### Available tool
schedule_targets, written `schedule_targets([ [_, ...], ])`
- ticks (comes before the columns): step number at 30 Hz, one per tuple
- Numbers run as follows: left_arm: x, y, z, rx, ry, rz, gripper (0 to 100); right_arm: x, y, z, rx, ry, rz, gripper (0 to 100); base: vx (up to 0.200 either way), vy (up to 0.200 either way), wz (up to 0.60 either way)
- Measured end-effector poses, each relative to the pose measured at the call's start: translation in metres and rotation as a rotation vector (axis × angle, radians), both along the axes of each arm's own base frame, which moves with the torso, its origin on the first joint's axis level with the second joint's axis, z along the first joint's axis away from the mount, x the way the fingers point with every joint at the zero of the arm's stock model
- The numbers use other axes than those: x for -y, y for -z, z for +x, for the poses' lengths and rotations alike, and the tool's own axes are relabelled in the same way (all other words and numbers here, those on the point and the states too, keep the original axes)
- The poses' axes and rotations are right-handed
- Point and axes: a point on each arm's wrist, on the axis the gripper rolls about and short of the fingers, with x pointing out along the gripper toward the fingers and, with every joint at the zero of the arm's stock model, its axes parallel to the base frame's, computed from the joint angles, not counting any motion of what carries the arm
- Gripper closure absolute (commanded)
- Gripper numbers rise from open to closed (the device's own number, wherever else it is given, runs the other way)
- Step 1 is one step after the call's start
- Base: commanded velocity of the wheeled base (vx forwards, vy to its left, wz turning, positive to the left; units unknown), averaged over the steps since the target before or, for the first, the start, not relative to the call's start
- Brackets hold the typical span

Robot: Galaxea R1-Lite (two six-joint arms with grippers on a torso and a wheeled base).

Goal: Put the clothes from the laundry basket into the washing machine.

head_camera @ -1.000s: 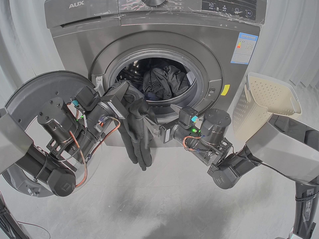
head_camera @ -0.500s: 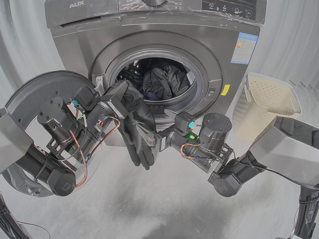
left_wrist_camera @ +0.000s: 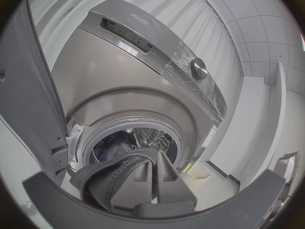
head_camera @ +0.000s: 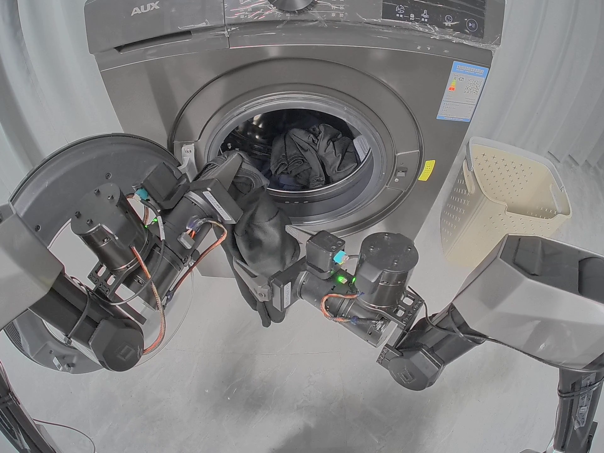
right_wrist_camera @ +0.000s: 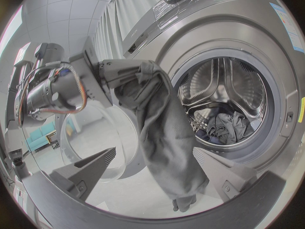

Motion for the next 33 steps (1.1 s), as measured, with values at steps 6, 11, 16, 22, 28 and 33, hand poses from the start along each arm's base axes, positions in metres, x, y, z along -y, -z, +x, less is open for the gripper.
schedule_targets([
  [6, 0.0, -0.001, 0.0, 0.002, -0.004, -0.004, 100, 0.001, -0.001, 0.003, -0.001, 0.017, 0.001, 0, 0.0, 0.0, 0.0],
  [11, 0.0, -0.001, 0.0, 0.002, -0.004, -0.005, 100, -0.004, -0.011, 0.014, 0.034, 0.033, 0.036, 0, 0.0, 0.0, 0.0],
  [16, 0.0, -0.001, 0.0, 0.001, -0.005, -0.005, 100, -0.007, -0.013, 0.032, 0.056, 0.062, 0.059, 0, 0.0, 0.0, 0.0],
  [22, 0.0, -0.001, 0.0, 0.001, -0.005, -0.006, 100, -0.006, -0.008, 0.053, 0.067, 0.12, 0.075, 0, 0.0, 0.0, 0.0],
  [28, 0.0, -0.001, 0.0, 0.001, -0.004, -0.006, 100, 0.002, -0.007, 0.066, 0.072, 0.16, 0.086, 0, 0.0, 0.0, 0.0],
  [33, 0.001, -0.001, 0.0, 0.0, -0.003, -0.006, 100, 0.006, -0.012, 0.071, 0.084, 0.172, 0.101, 0, 0.0, 0.0, 0.0],
])
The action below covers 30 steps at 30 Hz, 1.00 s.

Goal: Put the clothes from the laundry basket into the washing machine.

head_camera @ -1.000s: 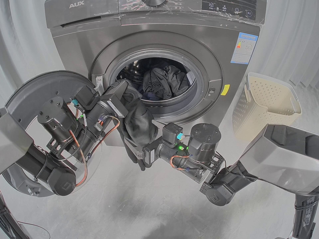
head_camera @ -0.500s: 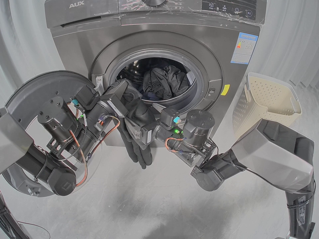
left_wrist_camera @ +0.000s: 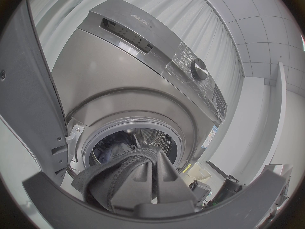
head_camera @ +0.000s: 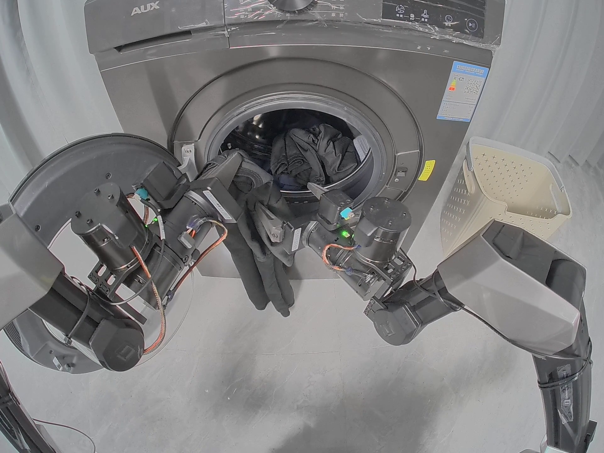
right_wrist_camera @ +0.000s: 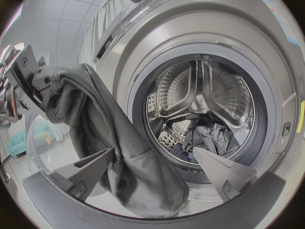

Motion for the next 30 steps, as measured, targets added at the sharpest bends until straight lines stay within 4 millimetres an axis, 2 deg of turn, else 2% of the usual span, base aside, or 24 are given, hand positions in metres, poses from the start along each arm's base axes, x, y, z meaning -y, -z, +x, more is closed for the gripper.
schedule_targets([
  [12, 0.001, 0.001, 0.0, -0.003, 0.002, 0.001, 100, -0.009, -0.01, 0.001, 0.029, -0.013, 0.028, 0, 0.0, 0.0, 0.0],
  [13, 0.001, 0.001, 0.0, -0.003, 0.003, 0.001, 100, -0.009, -0.011, 0.002, 0.031, -0.013, 0.031, 100, 0.0, 0.0, 0.0],
  [23, 0.001, 0.004, 0.001, -0.012, 0.001, 0.008, 100, -0.002, -0.018, -0.001, 0.04, -0.006, 0.038, 100, 0.0, 0.0, 0.0],
  [30, 0.001, 0.005, 0.002, -0.014, 0.0, 0.01, 100, 0.016, -0.022, -0.019, -0.003, -0.005, -0.007, 100, 0.0, 0.0, 0.0],
])
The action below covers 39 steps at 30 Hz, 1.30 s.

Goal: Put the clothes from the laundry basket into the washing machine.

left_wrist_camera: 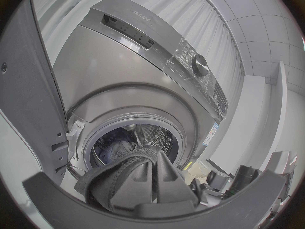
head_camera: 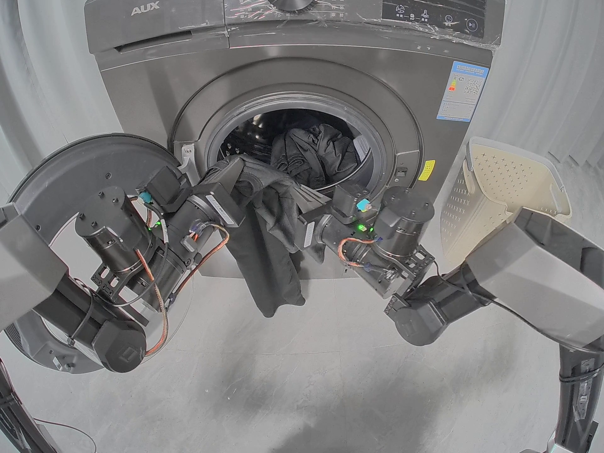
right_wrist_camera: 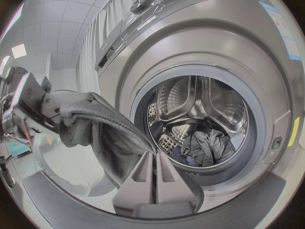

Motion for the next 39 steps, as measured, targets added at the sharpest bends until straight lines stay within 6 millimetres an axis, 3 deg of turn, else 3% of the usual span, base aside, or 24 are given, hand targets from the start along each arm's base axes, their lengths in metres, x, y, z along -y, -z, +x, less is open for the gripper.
schedule_targets([
  [9, 0.009, 0.004, -0.01, -0.017, 0.049, 0.014, 100, 0.037, -0.029, -0.035, 0.013, -0.006, 0.008, 100, 0.0, 0.0, 0.0],
  [10, 0.01, 0.005, -0.011, -0.019, 0.055, 0.017, 0, 0.038, -0.031, -0.036, 0.018, -0.006, 0.013, 100, 0.0, 0.0, 0.0],
  [23, 0.016, 0.013, -0.016, -0.047, 0.076, 0.036, 0, 0.058, -0.055, -0.053, 0.055, 0.004, 0.053, 100, 0.0, 0.0, 0.0],
  [30, 0.015, 0.034, -0.015, -0.111, 0.072, 0.078, 0, 0.063, -0.063, -0.061, 0.063, 0.001, 0.056, 100, 0.0, 0.0, 0.0],
  [39, 0.012, 0.055, -0.016, -0.185, 0.073, 0.116, 0, 0.061, -0.073, -0.056, 0.096, 0.014, 0.08, 100, 0.0, 0.0, 0.0],
])
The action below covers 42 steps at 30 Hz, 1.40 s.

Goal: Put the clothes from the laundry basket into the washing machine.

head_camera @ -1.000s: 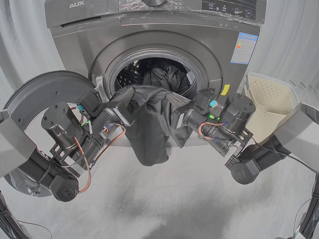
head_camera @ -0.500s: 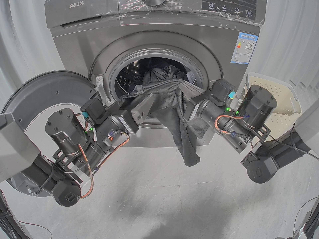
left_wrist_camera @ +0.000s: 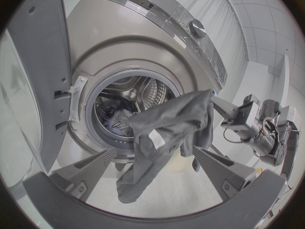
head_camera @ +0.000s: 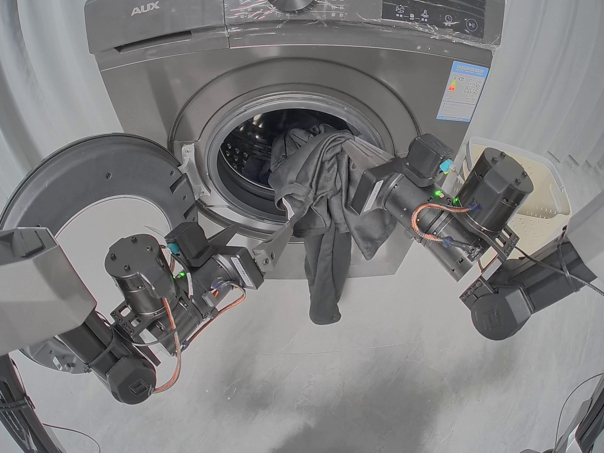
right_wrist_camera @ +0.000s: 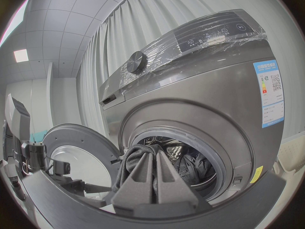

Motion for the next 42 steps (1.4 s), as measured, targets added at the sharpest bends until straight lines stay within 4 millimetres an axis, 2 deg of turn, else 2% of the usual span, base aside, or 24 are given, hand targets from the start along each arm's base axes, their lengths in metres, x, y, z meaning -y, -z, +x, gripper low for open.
schedule_targets([
  [8, -0.002, 0.019, -0.005, -0.068, 0.047, 0.046, 0, -0.002, -0.003, 0.002, 0.012, 0.0, 0.009, 100, 0.0, 0.0, 0.0],
  [13, 0.002, 0.032, 0.001, -0.11, 0.055, 0.045, 0, -0.005, -0.003, 0.001, 0.013, -0.008, 0.01, 100, 0.0, 0.0, 0.0],
  [19, 0.013, 0.038, 0.021, -0.112, 0.05, -0.002, 0, -0.008, -0.003, -0.002, 0.012, -0.021, 0.01, 100, 0.0, 0.0, 0.0],
  [31, 0.018, 0.047, 0.065, -0.058, -0.004, -0.04, 0, -0.012, -0.003, -0.005, 0.012, -0.034, 0.01, 100, 0.0, 0.0, 0.0],
  [42, 0.024, 0.045, 0.08, -0.015, -0.008, -0.063, 0, -0.013, 0.0, -0.005, 0.006, -0.034, 0.006, 100, 0.0, 0.0, 0.0],
])
